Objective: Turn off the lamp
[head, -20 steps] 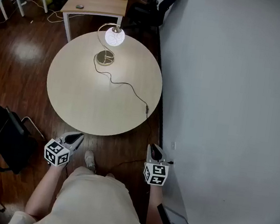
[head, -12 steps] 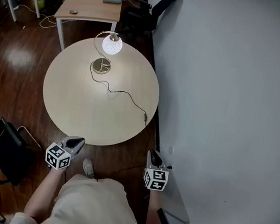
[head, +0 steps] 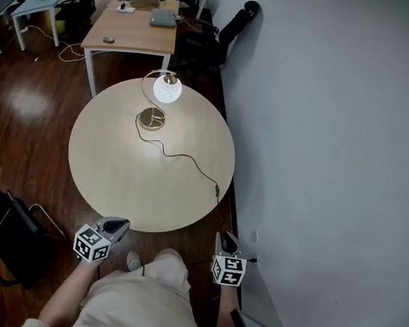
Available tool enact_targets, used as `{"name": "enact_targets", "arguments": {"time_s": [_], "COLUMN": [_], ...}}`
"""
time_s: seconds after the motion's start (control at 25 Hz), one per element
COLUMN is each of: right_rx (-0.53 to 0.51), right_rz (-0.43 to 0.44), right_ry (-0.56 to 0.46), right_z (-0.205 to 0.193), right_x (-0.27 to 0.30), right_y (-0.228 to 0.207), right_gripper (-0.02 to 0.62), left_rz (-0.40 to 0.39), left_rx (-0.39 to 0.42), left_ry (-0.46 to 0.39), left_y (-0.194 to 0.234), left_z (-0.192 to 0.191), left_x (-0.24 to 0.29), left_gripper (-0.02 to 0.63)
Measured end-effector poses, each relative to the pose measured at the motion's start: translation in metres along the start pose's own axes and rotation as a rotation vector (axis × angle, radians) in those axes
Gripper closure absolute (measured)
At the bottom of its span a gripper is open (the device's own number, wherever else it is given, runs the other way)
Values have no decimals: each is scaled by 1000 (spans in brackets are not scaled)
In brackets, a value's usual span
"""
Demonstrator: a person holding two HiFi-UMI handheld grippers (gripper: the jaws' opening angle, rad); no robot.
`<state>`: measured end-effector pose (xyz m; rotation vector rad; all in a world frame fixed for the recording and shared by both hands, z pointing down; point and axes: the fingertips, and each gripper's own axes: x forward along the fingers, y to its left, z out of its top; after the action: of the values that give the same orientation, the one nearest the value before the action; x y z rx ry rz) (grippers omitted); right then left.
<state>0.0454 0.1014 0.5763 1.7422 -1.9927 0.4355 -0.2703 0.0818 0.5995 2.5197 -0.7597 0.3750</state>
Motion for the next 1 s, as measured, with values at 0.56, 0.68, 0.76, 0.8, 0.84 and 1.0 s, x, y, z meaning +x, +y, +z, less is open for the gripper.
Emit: {"name": "enact_targets", "arguments": {"time_s": [0.56, 0.68, 0.76, 0.8, 0.84, 1.0], "right_rx": [12, 29, 48, 56, 59, 59], "right_rz": [73, 96, 118, 129, 139, 156], "right_ry": [69, 97, 121, 136, 150, 202], "right_z": [1, 1, -2, -3, -6, -18], "right_x": [70, 91, 108, 117, 126, 162], "right_y": [-31, -49, -59, -63, -68, -87], "right_gripper": [528, 528, 517, 510, 505, 502], "left_rz": [102, 103, 98, 96, 94, 83], "left_rx": [-49, -55, -48, -44, -41, -39], "left_ry": [30, 44, 53, 58, 65, 98], "left_y": [14, 14, 13, 13, 13, 11], "left_z": [3, 16, 28, 34, 40, 57], "left_x": [13, 40, 59, 70, 80, 118], "left_gripper": [606, 606, 606, 606, 606, 606]}}
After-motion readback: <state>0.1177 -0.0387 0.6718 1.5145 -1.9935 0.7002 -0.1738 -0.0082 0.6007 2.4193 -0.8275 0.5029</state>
